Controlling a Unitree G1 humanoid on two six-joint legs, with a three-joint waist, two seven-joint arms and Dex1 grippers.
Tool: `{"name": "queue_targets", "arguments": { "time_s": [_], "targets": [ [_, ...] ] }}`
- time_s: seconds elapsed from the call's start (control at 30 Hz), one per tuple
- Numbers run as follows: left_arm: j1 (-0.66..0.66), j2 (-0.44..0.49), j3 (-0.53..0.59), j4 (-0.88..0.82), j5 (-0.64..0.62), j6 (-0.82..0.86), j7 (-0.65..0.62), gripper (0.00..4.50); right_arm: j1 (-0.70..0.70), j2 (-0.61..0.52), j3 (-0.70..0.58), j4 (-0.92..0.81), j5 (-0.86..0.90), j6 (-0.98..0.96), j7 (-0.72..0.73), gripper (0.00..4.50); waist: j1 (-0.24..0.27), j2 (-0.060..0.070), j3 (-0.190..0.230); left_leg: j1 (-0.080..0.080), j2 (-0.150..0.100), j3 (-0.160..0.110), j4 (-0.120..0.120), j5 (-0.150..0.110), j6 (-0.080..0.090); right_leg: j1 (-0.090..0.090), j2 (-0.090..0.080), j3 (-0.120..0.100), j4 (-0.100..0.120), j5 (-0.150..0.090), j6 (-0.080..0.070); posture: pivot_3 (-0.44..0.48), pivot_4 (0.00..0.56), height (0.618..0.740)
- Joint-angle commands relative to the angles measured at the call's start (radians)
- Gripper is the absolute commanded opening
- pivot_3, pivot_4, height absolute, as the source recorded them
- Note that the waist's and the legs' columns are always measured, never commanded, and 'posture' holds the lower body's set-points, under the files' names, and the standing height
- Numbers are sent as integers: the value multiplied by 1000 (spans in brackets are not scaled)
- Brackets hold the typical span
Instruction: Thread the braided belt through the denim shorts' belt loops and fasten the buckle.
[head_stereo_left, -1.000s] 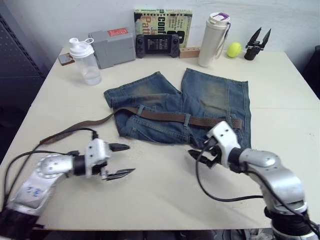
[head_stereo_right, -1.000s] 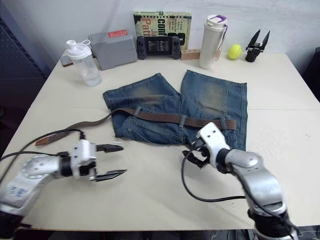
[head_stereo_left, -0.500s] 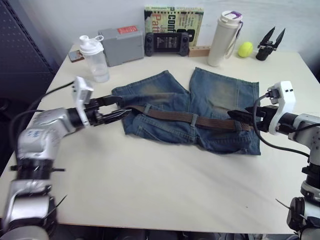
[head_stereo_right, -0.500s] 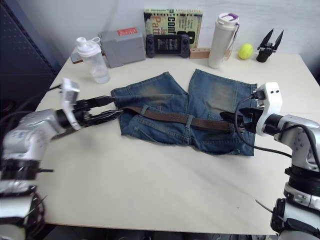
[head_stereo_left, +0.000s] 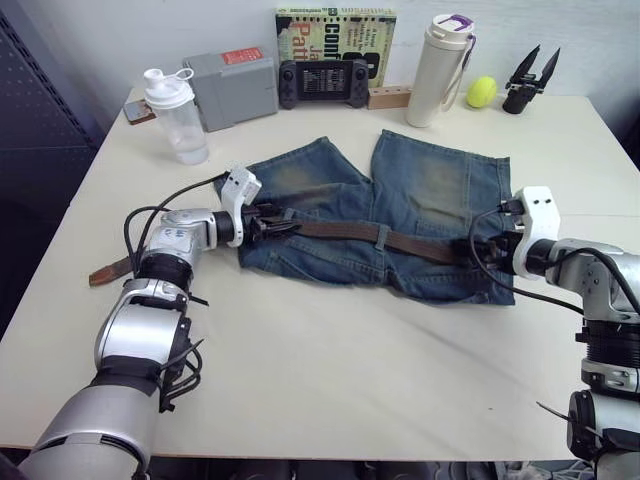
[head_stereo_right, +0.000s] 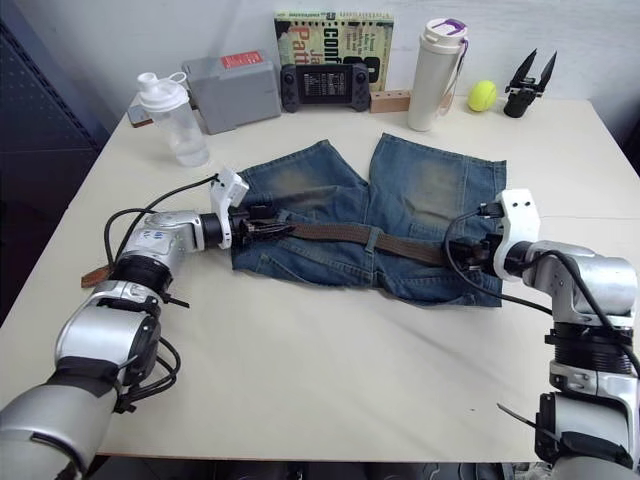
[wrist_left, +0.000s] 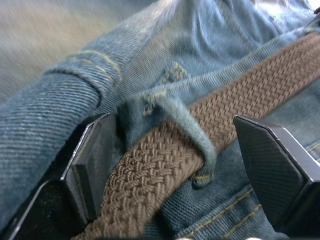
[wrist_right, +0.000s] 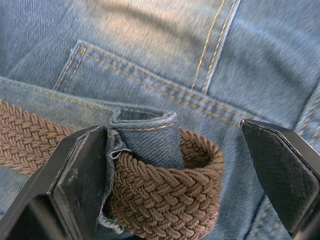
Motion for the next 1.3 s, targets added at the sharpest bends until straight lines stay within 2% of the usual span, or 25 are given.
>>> {"name": "queue_targets", "arguments": {
  "time_s": [0.03, 0.07, 0.13, 0.17, 0.23, 0.3, 0.37, 0.4, 0.47, 0.5, 0.73, 0.77, 0.8, 0.97, 1.07, 1.1, 1.2, 1.27, 1.3],
  "targets": [
    [-30, 0, -53, 74, 108, -33, -90, 4082, -17, -10, 15, -3, 26, -3, 29, 4083, 0, 0, 0, 0, 0, 0, 0, 0, 0, 0, 0, 0, 0, 0, 0, 0, 150, 731],
    [-35, -3, -50, 85, 118, -34, -105, 4082, -16, -11, 20, -4, 28, -5, 33, 3958, 0, 0, 0, 0, 0, 0, 0, 0, 0, 0, 0, 0, 0, 0, 0, 0, 150, 731],
    [-42, -7, -40, 99, 131, -31, -123, 4082, -14, -15, 29, -1, 29, -11, 40, 3254, 1, 0, 0, 0, 0, 0, 0, 0, 0, 0, 0, 0, 0, 0, 0, 0, 150, 731],
    [-46, -11, -30, 103, 129, -21, -130, 3675, -11, -16, 33, 2, 29, -19, 43, 2688, 1, 0, 0, 0, 0, 0, 0, 0, 0, 0, 0, 0, 0, 0, 0, 0, 150, 731],
    [-52, -17, -9, 110, 121, -7, -125, 3372, -8, -16, 37, 5, 30, -29, 50, 2078, 1, 0, 0, 0, 0, 0, 0, 0, 0, 0, 0, 0, 0, 0, 0, 0, 150, 731],
    [-52, -22, 0, 116, 119, -5, -123, 2554, -8, -15, 38, 10, 30, -36, 54, 1234, 1, 0, 0, 0, 0, 0, 0, 0, 0, 0, 0, 0, 1, 0, 0, 0, 150, 731],
    [-50, -28, 11, 122, 116, -5, -107, 2139, -9, -16, 36, 13, 31, -42, 57, 732, 0, 0, 0, 1, 0, 0, 0, 0, 0, 0, 0, 0, 1, 0, 0, 0, 150, 731],
    [-50, -30, 17, 124, 115, -5, -99, 1661, -8, -18, 34, 12, 32, -45, 60, 429, 0, 0, 0, 1, 0, 0, 0, 0, 0, 0, 0, 0, 1, 0, 0, 0, 150, 731],
    [-48, -32, 21, 122, 117, -14, -108, 1209, -5, -25, 28, 10, 36, -51, 66, 394, 0, 0, 0, 1, 0, 0, 0, 0, 0, 0, 0, 0, 1, 0, 0, 0, 150, 731],
    [-49, -33, 29, 120, 114, -21, -107, 828, -1, -29, 25, 7, 37, -60, 72, 394, 1, 0, 0, 1, 0, -1, 0, 0, 0, 0, 0, 0, 1, 0, 0, 0, 150, 731],
    [-58, -20, 88, 122, 108, -44, -81, 797, 33, -33, 4, -37, 63, -81, 90, 394, 0, -1, -1, 0, 0, -1, 1, 0, 0, 1, -1, 0, 2, 0, 0, 0, 150, 731],
    [-57, -18, 92, 123, 111, -46, -79, 454, 37, -29, -1, -41, 67, -81, 88, 394, 0, -1, -1, 0, 0, -1, 1, 0, 0, 1, -1, 0, 2, 0, 0, 0, 150, 731],
    [-51, -15, 98, 119, 110, -63, -84, 392, 41, -25, -4, -48, 70, -81, 84, 394, 0, -1, -1, 0, 0, -1, 1, 0, 0, 1, 0, 0, 2, 0, 0, 0, 150, 731],
    [-23, -2, 94, 81, 130, -169, -119, 388, 64, -8, -20, -79, 86, -88, 65, 394, 0, -1, -1, 0, 0, -1, 1, 0, 0, 0, 0, 0, 2, 0, 0, 0, 150, 731],
    [34, 16, 102, -13, 129, -332, -115, 388, 110, -13, -43, -128, 94, -136, 77, 394, 0, -1, -1, 0, 0, -1, 1, 0, 0, 0, 0, 0, 2, 0, 0, 0, 150, 731],
    [81, 21, 113, -84, 122, -438, -103, 388, 153, -22, -47, -168, 92, -189, 99, 394, 0, -1, -1, 0, 0, -1, 1, 0, 0, 0, 0, 0, 2, 0, 0, 0, 150, 731],
    [222, 38, 126, -271, 185, -791, 64, 388, 273, -29, -90, -275, 111, -290, 142, 393, 1, -1, -1, 1, 1, -2, 0, 0, 0, 0, -1, 0, 2, 0, 0, 0, 150, 731],
    [271, 52, 112, -320, 230, -919, 116, 388, 312, -30, -105, -301, 112, -324, 142, 393, 3, -2, 0, 1, 1, -3, 0, 0, 0, -1, -1, 0, 4, 0, 0, 0, 150, 731],
    [340, 66, 129, -367, 284, -1071, 184, 388, 371, -19, -127, -347, 110, -408, 167, 393, 3, -2, 0, 0, 0, -4, 2, 0, 0, -1, -1, 0, 4, 0, 0, 0, 150, 731]
  ]
}}
